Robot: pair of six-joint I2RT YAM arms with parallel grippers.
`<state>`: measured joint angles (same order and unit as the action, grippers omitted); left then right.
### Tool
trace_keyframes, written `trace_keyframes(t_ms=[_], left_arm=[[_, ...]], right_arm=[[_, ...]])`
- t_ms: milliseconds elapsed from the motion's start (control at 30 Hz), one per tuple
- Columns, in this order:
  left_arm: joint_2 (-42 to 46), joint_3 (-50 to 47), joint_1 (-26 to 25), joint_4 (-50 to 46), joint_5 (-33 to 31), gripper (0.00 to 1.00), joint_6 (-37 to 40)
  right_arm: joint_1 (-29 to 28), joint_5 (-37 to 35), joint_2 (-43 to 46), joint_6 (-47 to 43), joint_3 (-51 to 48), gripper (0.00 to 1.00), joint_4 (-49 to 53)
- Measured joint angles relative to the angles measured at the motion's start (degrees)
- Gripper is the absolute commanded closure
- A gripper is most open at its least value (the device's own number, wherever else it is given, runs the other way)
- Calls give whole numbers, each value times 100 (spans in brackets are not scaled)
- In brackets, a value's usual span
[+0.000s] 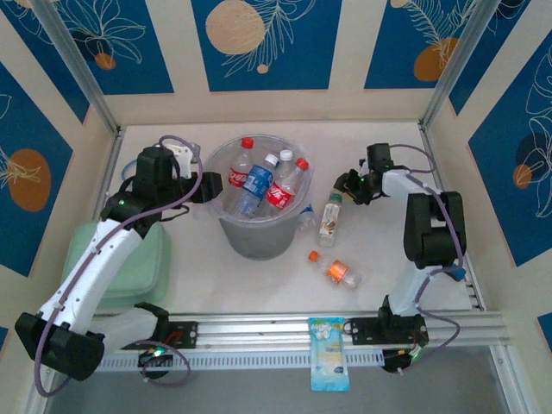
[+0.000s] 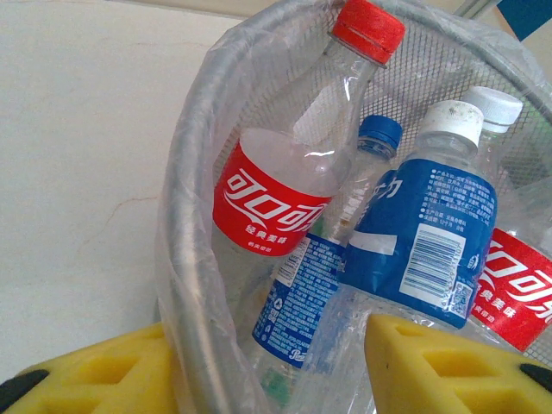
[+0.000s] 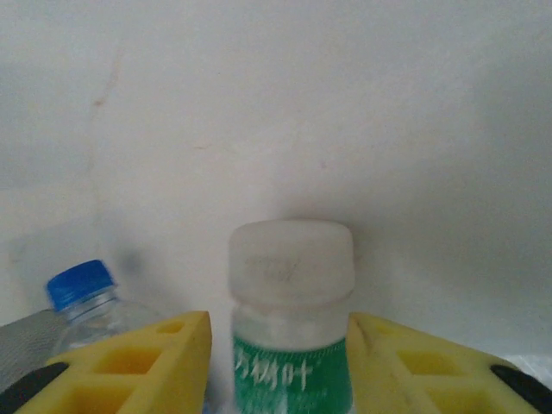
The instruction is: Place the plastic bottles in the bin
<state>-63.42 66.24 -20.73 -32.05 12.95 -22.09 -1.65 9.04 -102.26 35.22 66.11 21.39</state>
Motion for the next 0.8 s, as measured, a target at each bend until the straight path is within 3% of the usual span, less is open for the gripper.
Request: trace_keyframes(t_ms=[133,267,433,567,800], left_arm=[[-2,0,0,0,0,48,0],[-2,0,0,2,2,48,0],[-2,-2,0,11,2,48,0],[-2,-11,0,13,2,48,2],[-9,-11,0,13,2,48,2]], right_arm=[[170,0,496,-26,-11,59,50],[236,-2,656,-87,-15,31,61],[103,9,380,-184,-33,19,92],[-57,24,-72,-179,-33,19,81],[-236,22,-472,-114,-33,28,28]])
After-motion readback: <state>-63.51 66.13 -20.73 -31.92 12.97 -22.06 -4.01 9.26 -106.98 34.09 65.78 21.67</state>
